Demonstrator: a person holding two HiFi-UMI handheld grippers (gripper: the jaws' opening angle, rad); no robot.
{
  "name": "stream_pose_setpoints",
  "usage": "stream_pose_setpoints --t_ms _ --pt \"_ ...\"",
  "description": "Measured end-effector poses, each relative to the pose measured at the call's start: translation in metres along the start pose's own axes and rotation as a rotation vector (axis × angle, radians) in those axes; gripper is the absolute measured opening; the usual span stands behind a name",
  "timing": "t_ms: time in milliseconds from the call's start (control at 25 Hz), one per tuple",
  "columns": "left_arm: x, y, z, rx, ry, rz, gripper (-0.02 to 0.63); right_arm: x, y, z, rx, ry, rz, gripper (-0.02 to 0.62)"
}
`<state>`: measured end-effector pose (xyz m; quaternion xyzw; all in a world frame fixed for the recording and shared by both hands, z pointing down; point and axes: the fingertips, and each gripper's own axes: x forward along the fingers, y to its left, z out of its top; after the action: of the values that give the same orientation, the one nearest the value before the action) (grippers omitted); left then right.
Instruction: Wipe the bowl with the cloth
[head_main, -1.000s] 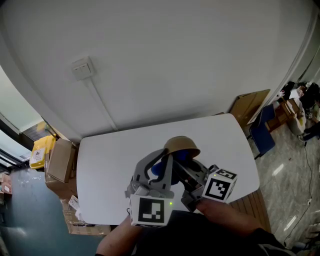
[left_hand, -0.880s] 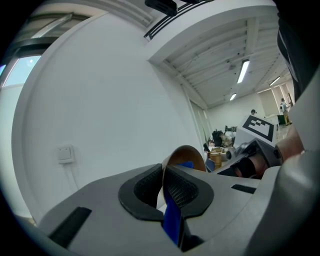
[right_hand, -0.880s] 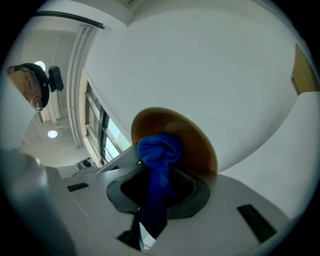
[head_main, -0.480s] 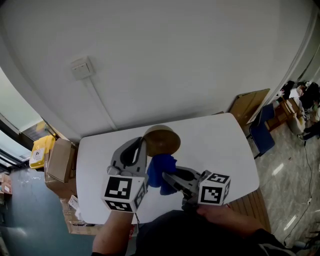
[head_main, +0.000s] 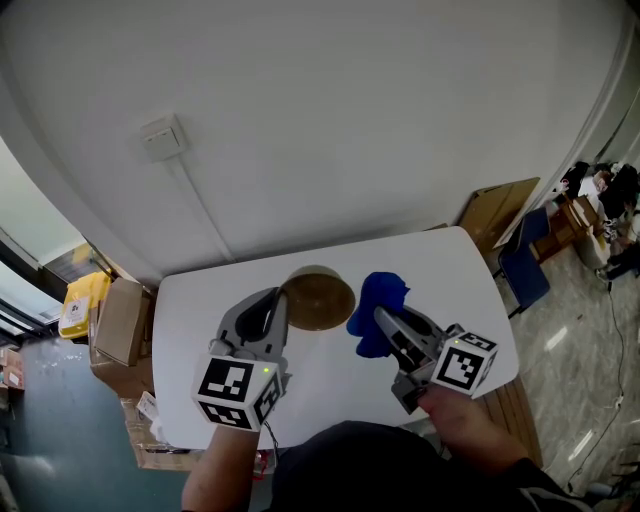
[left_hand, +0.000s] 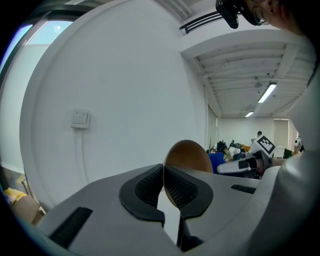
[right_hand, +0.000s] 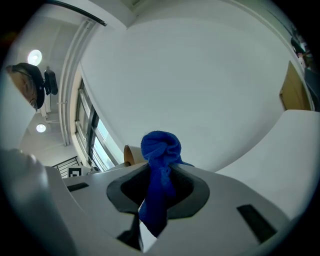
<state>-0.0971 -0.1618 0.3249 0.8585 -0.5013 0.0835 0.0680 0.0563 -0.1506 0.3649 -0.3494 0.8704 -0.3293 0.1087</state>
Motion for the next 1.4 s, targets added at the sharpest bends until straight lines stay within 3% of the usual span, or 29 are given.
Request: stream_pose_setpoints --t_ms 240,440,600,760,920,1120,1400 --pt "0.003 0.001 -0.021 0.017 0.059 0.018 0.020 -0.007 0.018 0.014 -0.016 -0.035 0.046 0.075" --pt "0.006 0.002 -0.024 0.069 0.059 0.064 0.020 0.004 0.055 -0.014 0.018 0.046 0.159 0.075" --pt "0.008 -0.015 -0.014 0.086 0.020 0.042 0.020 0.020 0.057 -0.040 0.035 0.115 0.156 0.075" --pt "0.005 -0.040 -0.006 0.155 -0.005 0.012 0.021 0.027 0.037 -0.041 0.138 0.091 0.102 0.075" --pt "0.003 -0.045 -0.005 0.184 -0.012 0.016 0.028 0.028 0.035 -0.050 0.256 0.104 0.126 0.075" --pt "0.011 -0.017 -0.024 0.073 0.035 0.031 0.021 0.022 0.043 -0.077 0.234 0.188 0.143 0.075" --pt "0.018 0.000 -0.084 -0.090 0.187 0.001 0.021 -0.004 0.017 -0.057 0.163 0.125 0.070 0.075"
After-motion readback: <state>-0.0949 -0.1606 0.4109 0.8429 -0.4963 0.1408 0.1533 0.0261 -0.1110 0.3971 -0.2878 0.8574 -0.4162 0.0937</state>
